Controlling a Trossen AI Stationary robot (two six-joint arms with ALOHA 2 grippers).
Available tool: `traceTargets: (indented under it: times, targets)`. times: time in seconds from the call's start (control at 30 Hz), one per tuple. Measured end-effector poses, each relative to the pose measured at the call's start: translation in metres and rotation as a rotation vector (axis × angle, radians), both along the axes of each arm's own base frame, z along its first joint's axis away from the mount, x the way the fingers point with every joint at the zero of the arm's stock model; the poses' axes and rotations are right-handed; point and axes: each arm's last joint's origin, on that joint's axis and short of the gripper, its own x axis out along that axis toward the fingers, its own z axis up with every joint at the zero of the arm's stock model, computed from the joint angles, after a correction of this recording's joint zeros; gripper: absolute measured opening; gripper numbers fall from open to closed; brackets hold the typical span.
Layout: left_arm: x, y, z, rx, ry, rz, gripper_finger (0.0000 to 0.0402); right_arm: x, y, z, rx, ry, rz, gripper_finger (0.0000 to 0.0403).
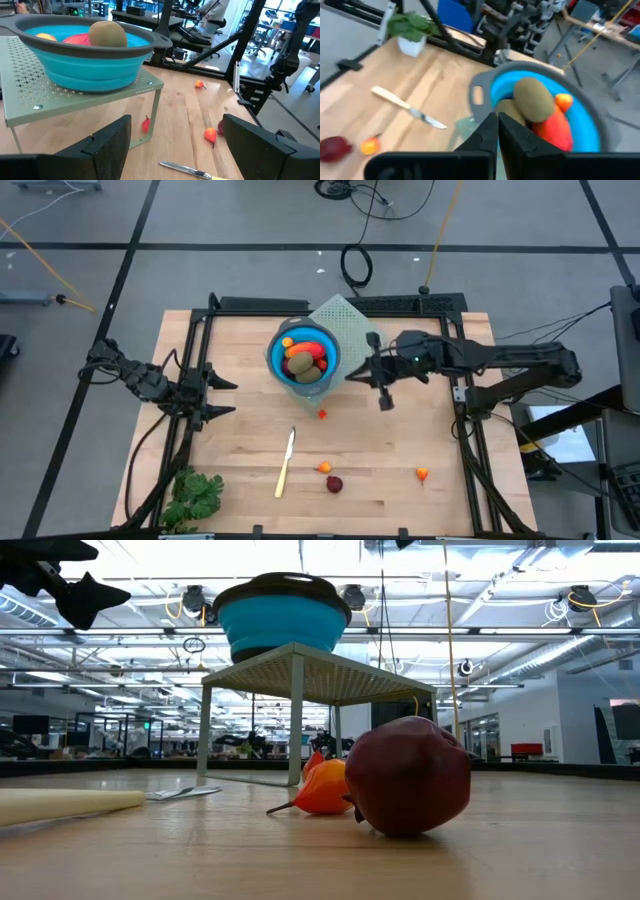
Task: Pick & Place Fruit
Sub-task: Put the peach into the blue strainer bowl
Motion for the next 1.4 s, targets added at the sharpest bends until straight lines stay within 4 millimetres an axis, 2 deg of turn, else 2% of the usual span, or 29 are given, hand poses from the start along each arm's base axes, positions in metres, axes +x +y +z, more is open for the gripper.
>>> traceTargets:
  times: [0.2, 0.53, 0.77, 0.97, 1.4]
  targets:
    - [0.0, 0.0, 0.0, -0.004, 0.0, 0.0, 0.0312, -0.016, 0.016, 0.002, 0.033, 0.062, 0.046, 0.0001]
    - [0.0, 0.0, 0.0, -0.026, 0.001, 0.002, 0.0312, -0.051, 0.047, -0.012, 0.093, 0.347, 0.137, 0.0001]
    - [0.0, 0.0, 0.0, -0.026, 0.001, 0.002, 0.0312, -0.067, 0.068, -0.023, 0.114, 0.511, 0.186, 0.0001]
    - [0.0, 0.0, 0.0, -0.027, 0.001, 0.003, 0.0312, -0.077, 0.086, -0.044, 0.115, 0.598, 0.238, 0.0]
    - [0.0, 0.0, 0.0, -0.055, 0.002, 0.006, 0.0312, -0.104, 0.118, -0.102, -0.027, 0.765, 0.426, 0.0]
